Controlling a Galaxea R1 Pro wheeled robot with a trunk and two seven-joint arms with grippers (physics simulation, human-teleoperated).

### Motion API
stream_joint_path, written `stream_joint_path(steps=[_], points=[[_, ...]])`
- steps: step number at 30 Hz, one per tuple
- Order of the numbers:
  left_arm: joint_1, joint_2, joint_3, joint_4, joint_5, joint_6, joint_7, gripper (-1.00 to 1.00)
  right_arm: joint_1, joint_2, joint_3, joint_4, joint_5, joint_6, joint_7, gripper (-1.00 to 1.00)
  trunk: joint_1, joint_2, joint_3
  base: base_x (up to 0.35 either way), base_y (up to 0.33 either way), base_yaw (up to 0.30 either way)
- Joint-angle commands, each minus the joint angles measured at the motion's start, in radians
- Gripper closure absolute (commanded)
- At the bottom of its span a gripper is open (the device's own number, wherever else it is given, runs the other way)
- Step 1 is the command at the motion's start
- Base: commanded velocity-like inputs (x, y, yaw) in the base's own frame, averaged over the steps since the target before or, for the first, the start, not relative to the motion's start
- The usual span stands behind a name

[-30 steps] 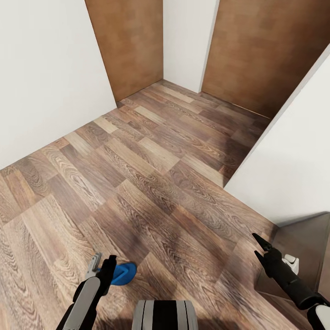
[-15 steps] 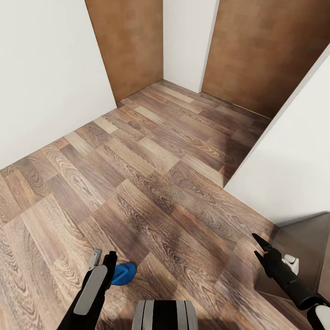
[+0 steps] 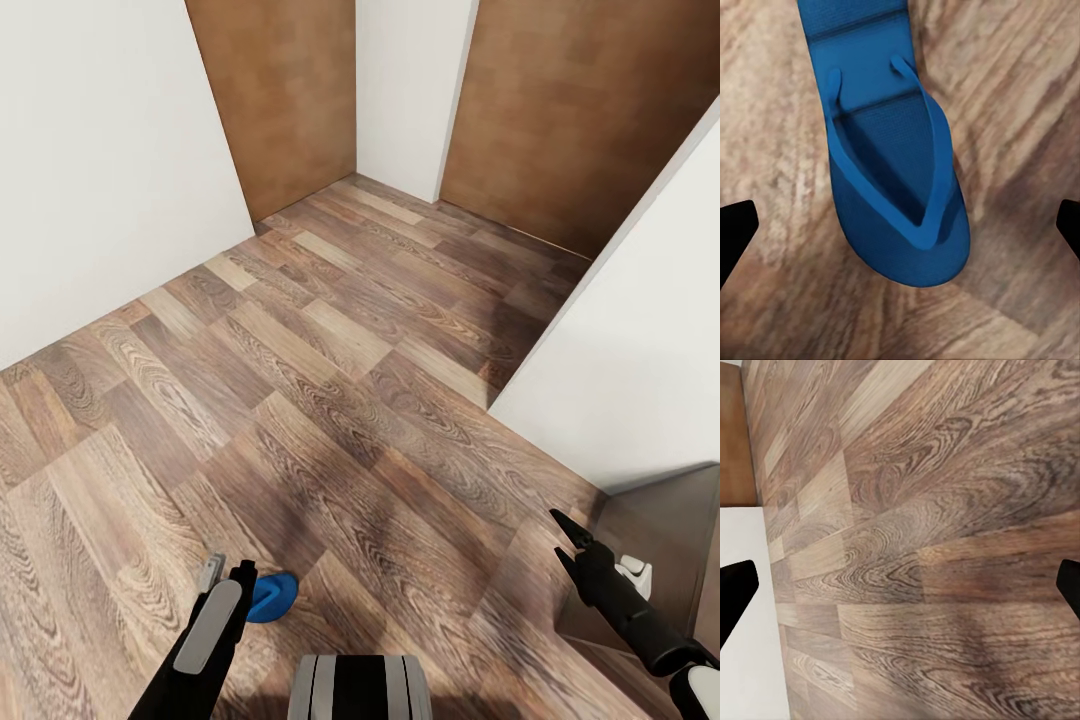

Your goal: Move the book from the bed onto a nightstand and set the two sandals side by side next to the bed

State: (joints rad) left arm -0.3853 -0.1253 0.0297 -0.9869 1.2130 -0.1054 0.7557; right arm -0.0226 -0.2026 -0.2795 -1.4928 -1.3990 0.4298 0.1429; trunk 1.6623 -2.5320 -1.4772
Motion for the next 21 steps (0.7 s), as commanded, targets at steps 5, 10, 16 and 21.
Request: stream_joint_path(steps=[5, 10, 16, 21], points=[[0.0, -0.001, 0.001, -0.003, 0.01, -0.012, 0.001, -1.0, 0.0, 0.0, -0.001, 0.0, -0.004, 0.006, 0.001, -1.0, 0.0, 0.0, -0.001, 0.0, 0.0, 0.0], [0.0, -0.001, 0.001, -0.005, 0.01, -0.013, 0.001, -1.0, 0.0, 0.0, -0.001, 0.0, -0.004, 0.006, 0.001, -1.0, 0.0, 0.0, -0.001, 0.0, 0.0, 0.0], [0.0, -0.001, 0.001, -0.007, 0.01, -0.012, 0.001, -1.0, 0.0, 0.0, -0.001, 0.0, -0.004, 0.006, 0.001, -1.0, 0.002, -0.001, -0.02, 0.0, 0.0, 0.0], [0.0, -0.001, 0.001, -0.007, 0.01, -0.013, 0.001, -1.0, 0.0, 0.0, -0.001, 0.0, -0.005, 0.006, 0.001, -1.0, 0.004, -0.002, -0.035, 0.0, 0.0, 0.0]])
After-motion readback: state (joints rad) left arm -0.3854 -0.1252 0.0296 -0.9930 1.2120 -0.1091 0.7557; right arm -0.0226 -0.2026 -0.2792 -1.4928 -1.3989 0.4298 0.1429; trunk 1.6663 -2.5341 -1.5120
